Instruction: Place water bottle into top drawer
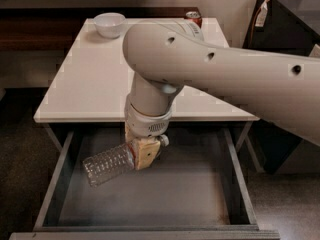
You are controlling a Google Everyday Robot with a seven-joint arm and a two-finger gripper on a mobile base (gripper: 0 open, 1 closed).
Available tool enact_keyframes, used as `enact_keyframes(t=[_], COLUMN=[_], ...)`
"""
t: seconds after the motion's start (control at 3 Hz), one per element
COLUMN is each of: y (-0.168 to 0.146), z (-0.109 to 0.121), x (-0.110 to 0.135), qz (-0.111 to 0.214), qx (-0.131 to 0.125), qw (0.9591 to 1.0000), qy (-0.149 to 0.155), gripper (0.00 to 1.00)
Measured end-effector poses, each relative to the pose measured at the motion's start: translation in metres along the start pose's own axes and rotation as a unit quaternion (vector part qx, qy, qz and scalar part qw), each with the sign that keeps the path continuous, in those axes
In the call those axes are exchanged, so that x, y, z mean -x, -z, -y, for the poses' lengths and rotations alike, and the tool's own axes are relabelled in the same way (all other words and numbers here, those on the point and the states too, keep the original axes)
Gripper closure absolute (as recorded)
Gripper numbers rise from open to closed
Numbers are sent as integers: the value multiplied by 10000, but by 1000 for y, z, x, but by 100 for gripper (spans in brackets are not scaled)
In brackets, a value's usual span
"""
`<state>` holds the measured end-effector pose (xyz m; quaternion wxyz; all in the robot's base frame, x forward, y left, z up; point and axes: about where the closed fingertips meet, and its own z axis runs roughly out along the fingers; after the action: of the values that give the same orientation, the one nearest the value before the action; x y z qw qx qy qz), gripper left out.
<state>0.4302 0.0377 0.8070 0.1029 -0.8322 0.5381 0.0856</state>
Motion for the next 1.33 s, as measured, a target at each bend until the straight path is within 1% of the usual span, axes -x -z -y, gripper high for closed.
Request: enact_keyframes(t=[0.33, 0.67, 1.0, 1.33], y=[-25, -64, -87, -110], z=[-2, -5, -5, -6], x=[-20, -46, -57, -61], qz=[-173, -403, -527, -898], qx=[-13, 177, 311, 407], qw=[9991, 9969, 9956, 9936], qy=[-393, -653, -714, -558], gripper=[100, 100, 100, 98])
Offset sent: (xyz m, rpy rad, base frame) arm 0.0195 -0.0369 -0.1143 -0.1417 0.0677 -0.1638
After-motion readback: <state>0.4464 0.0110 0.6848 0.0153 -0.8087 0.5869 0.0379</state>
